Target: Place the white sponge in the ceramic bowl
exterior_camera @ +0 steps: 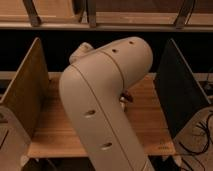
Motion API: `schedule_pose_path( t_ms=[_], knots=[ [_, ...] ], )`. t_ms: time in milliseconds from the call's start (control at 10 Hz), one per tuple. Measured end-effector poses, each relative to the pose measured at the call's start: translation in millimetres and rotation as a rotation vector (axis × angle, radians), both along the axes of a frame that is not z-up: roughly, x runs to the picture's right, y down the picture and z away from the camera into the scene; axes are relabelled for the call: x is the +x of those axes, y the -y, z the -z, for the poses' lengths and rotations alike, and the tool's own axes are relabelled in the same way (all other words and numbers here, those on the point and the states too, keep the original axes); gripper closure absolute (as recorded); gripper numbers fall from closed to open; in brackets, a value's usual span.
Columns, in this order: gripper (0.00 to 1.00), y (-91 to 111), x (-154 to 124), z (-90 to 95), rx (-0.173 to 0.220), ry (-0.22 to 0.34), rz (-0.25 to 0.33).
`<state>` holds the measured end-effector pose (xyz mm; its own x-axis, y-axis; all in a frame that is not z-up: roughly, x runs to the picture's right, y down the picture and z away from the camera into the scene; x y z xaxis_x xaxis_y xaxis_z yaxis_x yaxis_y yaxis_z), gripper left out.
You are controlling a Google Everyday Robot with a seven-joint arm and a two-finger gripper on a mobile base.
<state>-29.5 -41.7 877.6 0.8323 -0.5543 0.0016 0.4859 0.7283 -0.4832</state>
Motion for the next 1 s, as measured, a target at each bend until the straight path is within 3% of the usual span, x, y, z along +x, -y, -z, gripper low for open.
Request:
schedule_pose_path(
  t_ms=[700,800,1000],
  knots=[
    [0.2,0,-1,0.2,-0.001,0.003,-0.003],
    [0.2,-3,-4,0.7,-0.007,0.024,-0.007],
    [0.2,-19,-25,8.5,-0.037,0.125,-0.027]
  ],
)
